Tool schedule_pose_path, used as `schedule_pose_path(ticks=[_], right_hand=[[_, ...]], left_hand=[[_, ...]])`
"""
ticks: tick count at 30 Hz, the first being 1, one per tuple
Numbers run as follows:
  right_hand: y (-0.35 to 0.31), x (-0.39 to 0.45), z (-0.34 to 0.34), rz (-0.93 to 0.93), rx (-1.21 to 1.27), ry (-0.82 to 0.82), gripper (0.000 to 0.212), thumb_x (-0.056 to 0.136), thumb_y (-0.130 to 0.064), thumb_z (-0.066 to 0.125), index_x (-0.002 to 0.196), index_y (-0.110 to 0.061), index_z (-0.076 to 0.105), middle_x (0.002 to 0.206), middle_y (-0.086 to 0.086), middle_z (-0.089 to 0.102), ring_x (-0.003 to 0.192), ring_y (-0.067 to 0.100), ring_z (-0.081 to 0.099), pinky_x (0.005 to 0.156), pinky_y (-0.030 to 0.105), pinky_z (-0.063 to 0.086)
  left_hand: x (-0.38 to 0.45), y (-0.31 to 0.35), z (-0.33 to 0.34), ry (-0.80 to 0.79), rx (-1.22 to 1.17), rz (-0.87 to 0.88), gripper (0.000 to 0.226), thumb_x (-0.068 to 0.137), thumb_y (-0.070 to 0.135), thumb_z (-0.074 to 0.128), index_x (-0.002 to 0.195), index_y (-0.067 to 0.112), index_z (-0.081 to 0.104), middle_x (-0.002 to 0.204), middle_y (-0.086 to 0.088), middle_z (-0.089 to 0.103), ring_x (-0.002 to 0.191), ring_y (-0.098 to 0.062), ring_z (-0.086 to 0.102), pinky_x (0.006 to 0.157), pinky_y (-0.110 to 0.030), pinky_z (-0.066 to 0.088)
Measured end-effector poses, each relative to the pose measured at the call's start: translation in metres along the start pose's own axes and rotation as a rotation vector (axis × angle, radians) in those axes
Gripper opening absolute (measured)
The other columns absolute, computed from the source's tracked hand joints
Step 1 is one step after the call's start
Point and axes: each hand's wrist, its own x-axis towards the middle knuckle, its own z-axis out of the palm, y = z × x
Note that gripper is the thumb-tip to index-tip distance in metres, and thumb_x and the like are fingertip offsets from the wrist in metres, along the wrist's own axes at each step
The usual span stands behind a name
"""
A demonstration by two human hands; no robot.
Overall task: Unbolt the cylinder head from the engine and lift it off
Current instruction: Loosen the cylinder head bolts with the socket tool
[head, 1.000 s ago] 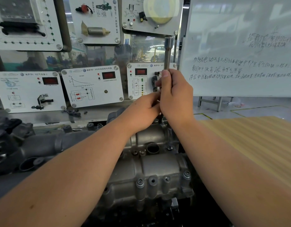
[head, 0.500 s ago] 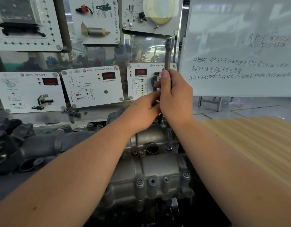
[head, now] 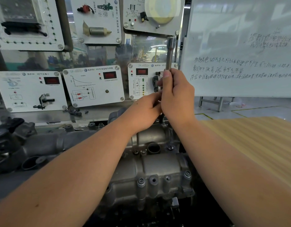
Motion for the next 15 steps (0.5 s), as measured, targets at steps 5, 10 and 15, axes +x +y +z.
schedule_pose_path(ticks=[5, 10, 15], right_hand=[[-0.0009, 0.0, -0.0006, 0.022, 0.043, 0.005, 0.022, 0.102, -0.035, 0.056, 0.116, -0.018, 0.054, 0.088, -0.008, 0.07, 0.081, 0.005, 0.066, 0.066, 0.013, 0.047], [0.0, 0.0001, -0.0001, 0.002, 0.006, 0.006, 0.025, 0.105, -0.031, 0.047, 0.109, -0.013, 0.063, 0.086, -0.01, 0.067, 0.078, 0.006, 0.063, 0.067, 0.013, 0.046], [0.0003, 0.0002, -0.0005, 0.001, 0.006, 0.008, 0.03, 0.105, -0.033, 0.044, 0.109, -0.013, 0.065, 0.084, -0.012, 0.065, 0.078, 0.005, 0.062, 0.066, 0.008, 0.042]], left_hand=[[0.0023, -0.0028, 0.0007, 0.0, -0.005, -0.009, 0.016, 0.101, 0.02, 0.052, 0.112, 0.024, 0.062, 0.089, 0.008, 0.07, 0.074, -0.001, 0.064, 0.058, -0.013, 0.046], [0.0032, -0.0039, 0.0012, 0.006, -0.002, -0.032, 0.02, 0.101, 0.022, 0.05, 0.115, 0.027, 0.064, 0.095, 0.004, 0.073, 0.081, -0.009, 0.068, 0.073, -0.033, 0.055], [0.0028, -0.0046, 0.0012, 0.001, -0.015, -0.025, 0.014, 0.102, 0.023, 0.053, 0.106, 0.032, 0.063, 0.091, 0.004, 0.073, 0.075, -0.005, 0.066, 0.066, -0.029, 0.052]])
